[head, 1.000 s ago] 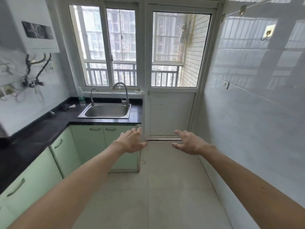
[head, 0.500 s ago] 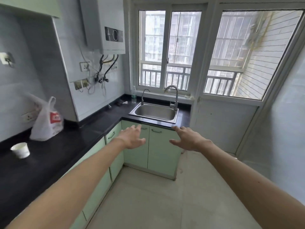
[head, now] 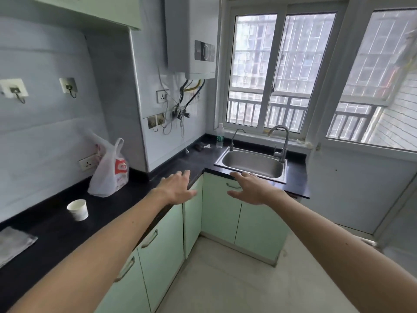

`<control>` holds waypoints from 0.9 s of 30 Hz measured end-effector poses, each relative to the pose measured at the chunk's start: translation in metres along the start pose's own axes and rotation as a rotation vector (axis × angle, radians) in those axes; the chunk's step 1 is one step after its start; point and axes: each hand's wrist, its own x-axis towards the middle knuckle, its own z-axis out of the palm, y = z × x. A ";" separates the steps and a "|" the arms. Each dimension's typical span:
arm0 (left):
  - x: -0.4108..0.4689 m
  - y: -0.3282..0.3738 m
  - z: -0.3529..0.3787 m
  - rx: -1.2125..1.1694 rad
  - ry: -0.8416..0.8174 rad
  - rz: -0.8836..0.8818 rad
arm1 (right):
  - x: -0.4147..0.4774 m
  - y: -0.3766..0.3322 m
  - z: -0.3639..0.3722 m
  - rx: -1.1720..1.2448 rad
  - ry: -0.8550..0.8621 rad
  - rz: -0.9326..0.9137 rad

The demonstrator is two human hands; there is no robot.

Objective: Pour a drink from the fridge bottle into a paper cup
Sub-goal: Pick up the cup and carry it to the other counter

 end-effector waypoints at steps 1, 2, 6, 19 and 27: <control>0.001 -0.013 -0.001 0.002 0.002 -0.019 | 0.012 -0.010 0.001 0.000 -0.005 -0.021; 0.002 -0.027 -0.001 0.002 0.003 -0.040 | 0.023 -0.020 0.002 -0.002 -0.010 -0.046; -0.001 -0.080 -0.002 -0.016 0.006 -0.128 | 0.069 -0.063 0.009 -0.017 -0.019 -0.146; -0.026 -0.252 -0.011 -0.022 0.054 -0.578 | 0.223 -0.226 0.029 0.015 -0.084 -0.571; -0.013 -0.312 -0.005 -0.039 0.039 -0.776 | 0.311 -0.286 0.039 0.016 -0.159 -0.745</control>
